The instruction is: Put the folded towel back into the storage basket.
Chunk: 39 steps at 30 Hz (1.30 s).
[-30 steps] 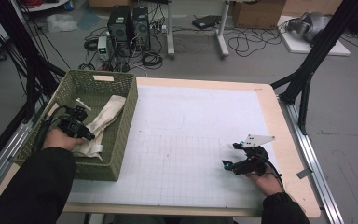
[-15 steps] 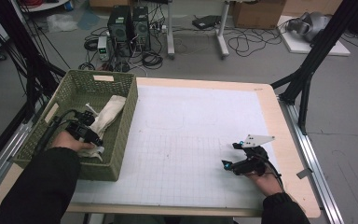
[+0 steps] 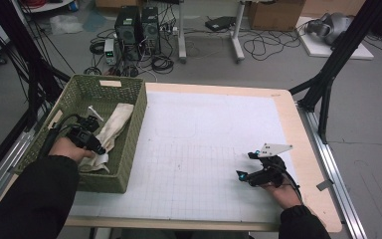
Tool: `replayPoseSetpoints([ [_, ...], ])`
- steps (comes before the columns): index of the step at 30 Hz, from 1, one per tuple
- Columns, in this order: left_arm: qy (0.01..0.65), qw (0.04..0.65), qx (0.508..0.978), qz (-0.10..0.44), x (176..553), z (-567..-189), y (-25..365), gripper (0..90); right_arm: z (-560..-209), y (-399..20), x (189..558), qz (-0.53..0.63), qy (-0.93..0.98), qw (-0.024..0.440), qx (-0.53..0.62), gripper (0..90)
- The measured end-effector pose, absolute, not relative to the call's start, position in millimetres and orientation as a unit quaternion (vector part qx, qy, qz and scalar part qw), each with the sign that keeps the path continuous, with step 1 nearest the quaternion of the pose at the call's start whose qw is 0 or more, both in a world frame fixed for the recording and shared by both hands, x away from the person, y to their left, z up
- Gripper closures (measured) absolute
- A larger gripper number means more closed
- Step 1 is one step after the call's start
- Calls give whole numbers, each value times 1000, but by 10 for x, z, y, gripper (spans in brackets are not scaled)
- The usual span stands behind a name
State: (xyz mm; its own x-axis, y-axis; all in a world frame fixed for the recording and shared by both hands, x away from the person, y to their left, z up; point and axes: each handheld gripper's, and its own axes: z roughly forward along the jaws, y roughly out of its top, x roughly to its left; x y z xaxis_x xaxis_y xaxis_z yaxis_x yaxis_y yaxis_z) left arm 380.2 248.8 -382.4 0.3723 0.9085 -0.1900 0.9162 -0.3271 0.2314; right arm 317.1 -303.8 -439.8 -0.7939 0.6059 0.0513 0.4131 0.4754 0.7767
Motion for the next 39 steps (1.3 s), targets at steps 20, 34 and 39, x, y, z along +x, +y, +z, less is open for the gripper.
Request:
replayPoseSetpoints([
  [20,576,227,784,47,3915,-3982,2474,768,-4398,-3022,3175,416,852,114,296,119],
  [34,571,277,772,43,3914,-3920,2488,719,-4396,-3023,3179,421,851,110,295,119],
  [39,587,237,773,46,3946,-4008,2493,698,-4403,-3014,3183,419,853,110,292,119],
])
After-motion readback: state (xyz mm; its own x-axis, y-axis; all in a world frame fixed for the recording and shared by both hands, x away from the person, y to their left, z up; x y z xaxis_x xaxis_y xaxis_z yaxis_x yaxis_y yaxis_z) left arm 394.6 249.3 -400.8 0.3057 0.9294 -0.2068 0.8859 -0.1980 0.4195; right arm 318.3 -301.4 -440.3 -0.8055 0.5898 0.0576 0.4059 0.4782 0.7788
